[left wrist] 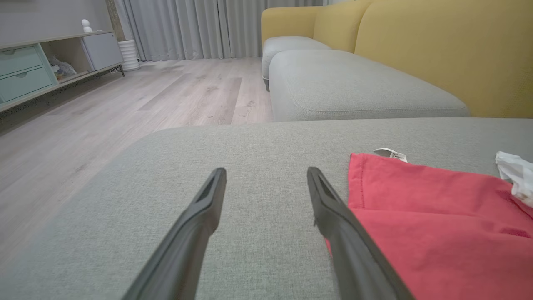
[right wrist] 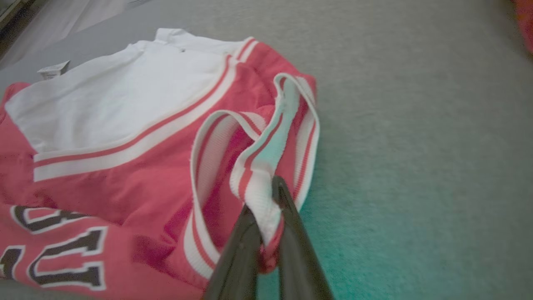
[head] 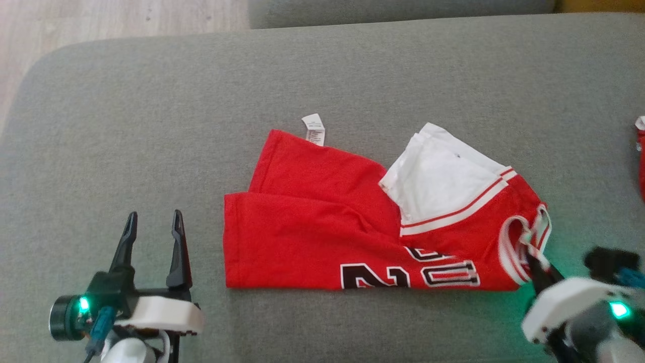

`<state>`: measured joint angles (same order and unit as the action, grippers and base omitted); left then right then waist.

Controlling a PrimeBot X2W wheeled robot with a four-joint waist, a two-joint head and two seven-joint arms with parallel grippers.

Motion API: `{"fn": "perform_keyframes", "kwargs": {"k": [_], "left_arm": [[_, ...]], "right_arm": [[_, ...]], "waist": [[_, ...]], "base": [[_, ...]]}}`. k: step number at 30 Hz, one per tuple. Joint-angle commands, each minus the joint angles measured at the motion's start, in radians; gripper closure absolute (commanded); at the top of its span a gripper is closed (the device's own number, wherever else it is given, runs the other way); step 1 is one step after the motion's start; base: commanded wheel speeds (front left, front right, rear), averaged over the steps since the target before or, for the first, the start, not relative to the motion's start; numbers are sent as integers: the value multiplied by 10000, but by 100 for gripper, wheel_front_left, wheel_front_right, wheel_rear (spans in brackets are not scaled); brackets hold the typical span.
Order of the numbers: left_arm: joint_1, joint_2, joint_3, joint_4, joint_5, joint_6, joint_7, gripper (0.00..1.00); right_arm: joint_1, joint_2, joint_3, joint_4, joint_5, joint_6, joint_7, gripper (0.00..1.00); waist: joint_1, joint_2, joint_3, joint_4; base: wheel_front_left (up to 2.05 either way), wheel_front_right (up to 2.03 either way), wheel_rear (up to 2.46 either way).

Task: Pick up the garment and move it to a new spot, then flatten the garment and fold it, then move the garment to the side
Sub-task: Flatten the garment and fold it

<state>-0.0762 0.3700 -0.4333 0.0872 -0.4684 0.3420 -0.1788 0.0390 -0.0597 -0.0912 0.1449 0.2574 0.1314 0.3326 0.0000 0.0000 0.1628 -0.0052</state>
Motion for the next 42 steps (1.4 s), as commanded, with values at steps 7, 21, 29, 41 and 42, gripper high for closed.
{"fn": "perform_keyframes", "kwargs": {"k": [7,21,29,41,42], "left_arm": [[-519,198,347,-237,-84,-11,-118,0],[-404,362,327,-255,-160,75,25,0],[-370,419,275,-299,-186,111,118,0],[-283,506,228,-356,-237,153,198,0],[-281,512,221,-354,-239,153,200,0]], "right_arm": [[348,88,-904,386,1244,-7,-684,0],[-532,-183,-464,-1419,-561,-7,-2785,0],[-362,-440,977,-2808,-579,-7,-2375,0],[-49,-468,1240,-3159,-386,-7,-2068,0],[-42,-472,1234,-3162,-383,-7,-2055,0]], "waist": [[0,0,4,-259],[0,0,-134,-410],[0,0,-247,-362],[0,0,-345,-332],[0,0,-352,-330]], "base": [[0,0,0],[0,0,0],[0,0,0],[0,0,0],[0,0,0]]}}
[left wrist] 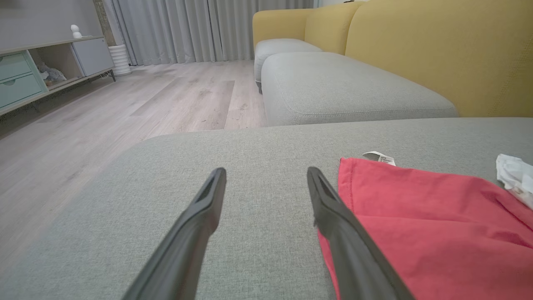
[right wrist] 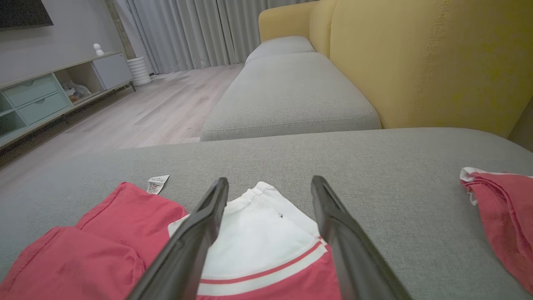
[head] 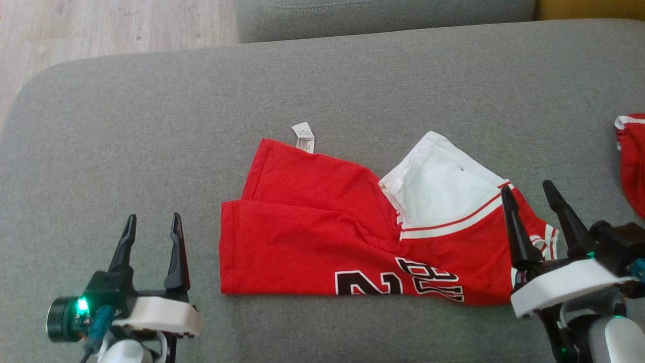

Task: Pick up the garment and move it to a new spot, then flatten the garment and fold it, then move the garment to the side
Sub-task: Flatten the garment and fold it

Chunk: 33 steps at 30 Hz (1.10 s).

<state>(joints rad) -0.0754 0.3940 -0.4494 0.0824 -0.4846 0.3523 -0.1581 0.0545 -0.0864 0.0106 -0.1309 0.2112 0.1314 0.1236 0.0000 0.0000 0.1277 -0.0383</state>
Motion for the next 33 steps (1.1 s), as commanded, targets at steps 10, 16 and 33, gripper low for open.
{"fn": "perform_keyframes", "kwargs": {"k": [10,16,33], "left_arm": [[-636,160,181,-338,-2,-13,-3,0],[-1327,-138,-113,-227,194,-129,-67,0],[-2235,-774,-341,962,165,-505,-645,0]], "right_arm": [[-929,-1040,422,1067,678,-7,568,0],[-2464,-2034,1344,2717,1401,-7,707,0],[-5260,-3530,4169,5743,3234,-7,1188,100]], "waist": [[0,0,450,272],[0,0,1315,829],[0,0,1909,1452]], "base": [[0,0,0],[0,0,0],[0,0,0]]}}
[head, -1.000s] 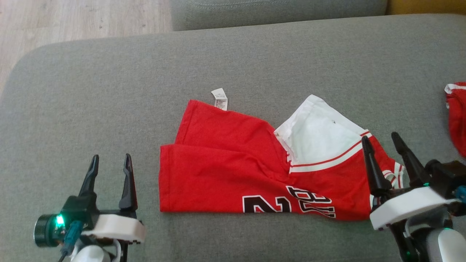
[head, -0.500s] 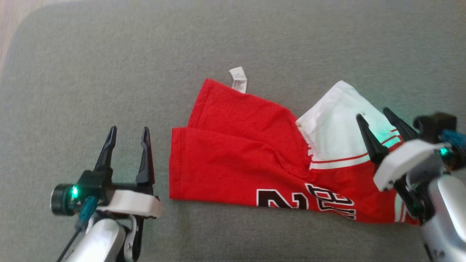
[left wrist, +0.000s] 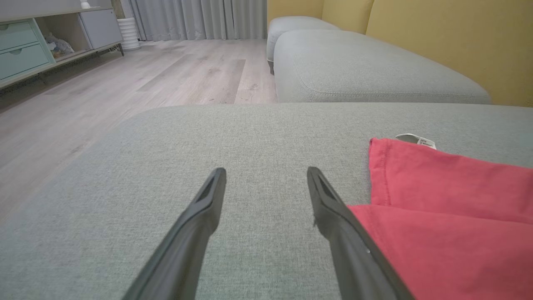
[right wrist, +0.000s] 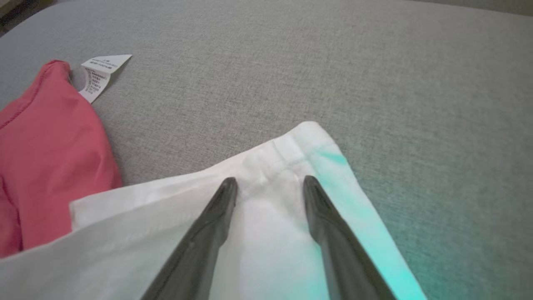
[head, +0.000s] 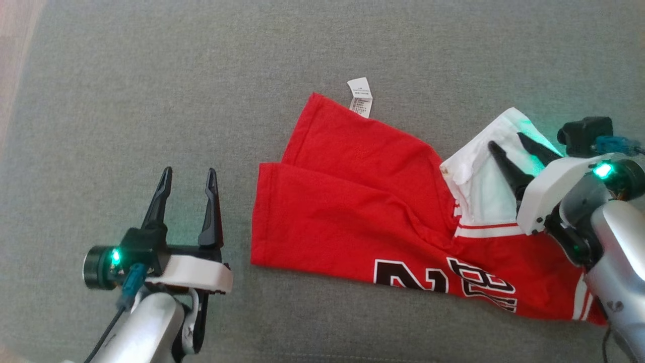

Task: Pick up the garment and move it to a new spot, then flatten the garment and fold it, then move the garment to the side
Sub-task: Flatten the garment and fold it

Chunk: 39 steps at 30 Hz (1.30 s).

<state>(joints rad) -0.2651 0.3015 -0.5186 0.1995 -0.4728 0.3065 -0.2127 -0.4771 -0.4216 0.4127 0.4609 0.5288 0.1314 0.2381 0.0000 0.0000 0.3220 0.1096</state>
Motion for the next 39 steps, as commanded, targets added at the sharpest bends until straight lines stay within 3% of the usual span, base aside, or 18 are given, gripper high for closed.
{"fn": "perform_keyframes", "kwargs": {"k": [1,8,15,22,26,27,28,33,39], "left_arm": [[-324,152,372,-174,33,-42,-121,0],[-203,237,452,-104,-12,13,-181,0],[57,457,584,-158,-102,104,-182,0],[487,677,708,-436,-217,280,-107,0],[629,806,772,-600,-268,352,-41,0],[645,823,762,-637,-268,365,-6,0],[656,839,748,-673,-266,378,30,0],[717,911,715,-818,-258,453,140,0],[896,988,718,-990,-283,597,215,0]], "right_arm": [[71,-203,205,-187,144,-7,60,100],[329,-357,233,-865,238,-7,-436,100],[1989,-200,-708,-2969,112,-7,-846,100],[5351,1096,-3232,-4324,-219,-7,59,100],[6233,2005,-4102,-4500,-489,-7,466,100],[6307,2179,-4214,-4511,-556,-7,518,63],[6318,2314,-4289,-4562,-633,-7,490,0],[6115,2639,-4774,-4997,-972,-7,-77,0],[5448,2257,-5010,-6209,-1977,-7,-1437,0]], "waist": [[0,0,-72,-64],[0,0,-352,-367],[0,0,-771,-819],[0,0,-1102,-1147],[0,0,-1123,-1306],[0,0,-1123,-1320],[0,0,-1123,-1335],[0,0,-1161,-1366],[0,0,-1289,-1383]], "base": [[0,0,0],[0,0,0],[0,0,0],[0,0,0],[0,0,0],[0,0,0],[0,0,0],[0,0,0],[0,0,0]]}}
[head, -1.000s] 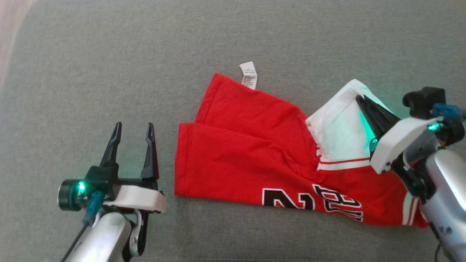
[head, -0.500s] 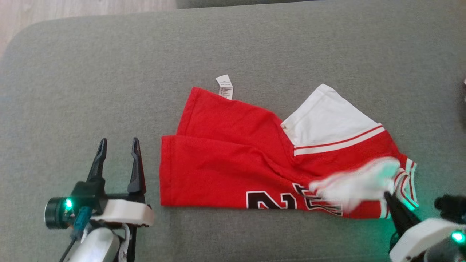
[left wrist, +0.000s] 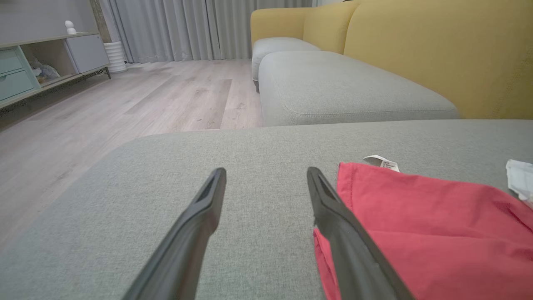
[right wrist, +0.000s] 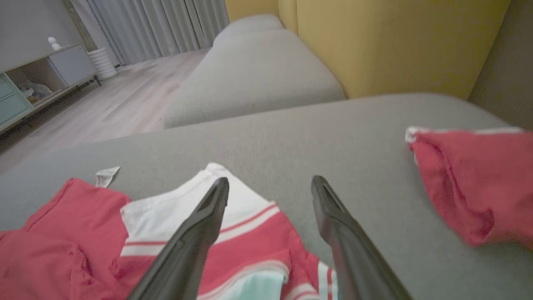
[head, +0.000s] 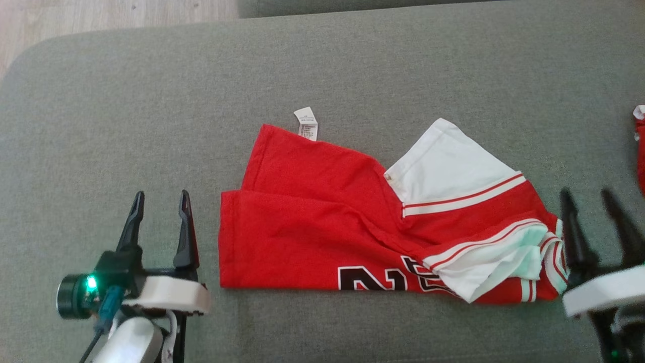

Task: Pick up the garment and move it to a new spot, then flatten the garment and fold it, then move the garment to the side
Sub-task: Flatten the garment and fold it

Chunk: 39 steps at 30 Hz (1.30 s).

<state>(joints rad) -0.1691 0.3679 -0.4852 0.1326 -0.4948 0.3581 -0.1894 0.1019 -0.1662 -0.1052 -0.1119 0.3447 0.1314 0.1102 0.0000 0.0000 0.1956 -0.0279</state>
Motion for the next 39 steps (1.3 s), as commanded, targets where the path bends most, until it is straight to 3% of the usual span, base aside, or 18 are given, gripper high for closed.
{"fn": "perform_keyframes", "kwargs": {"k": [1,7,23,33,39], "left_arm": [[-37,344,387,-336,-70,91,-7,0],[51,436,331,-480,-63,141,108,0],[44,559,71,-510,-170,54,620,0],[-1894,85,-773,766,-1071,-1240,3383,0],[-2516,-182,-878,2204,-1661,-1804,4248,0]], "right_arm": [[-443,-345,231,-674,-315,-7,-288,0],[-537,-197,798,-1469,-768,-7,-373,0],[-195,75,961,-1509,-622,-7,19,0],[-328,90,1108,-1398,-410,-7,247,0],[-464,96,1178,-1084,-230,-7,300,0]], "waist": [[0,0,-49,-13],[0,0,-194,31],[0,0,-345,10],[0,0,111,-106],[0,0,334,-360]], "base": [[0,0,0],[0,0,0],[0,0,0],[0,0,0],[0,0,0]]}}
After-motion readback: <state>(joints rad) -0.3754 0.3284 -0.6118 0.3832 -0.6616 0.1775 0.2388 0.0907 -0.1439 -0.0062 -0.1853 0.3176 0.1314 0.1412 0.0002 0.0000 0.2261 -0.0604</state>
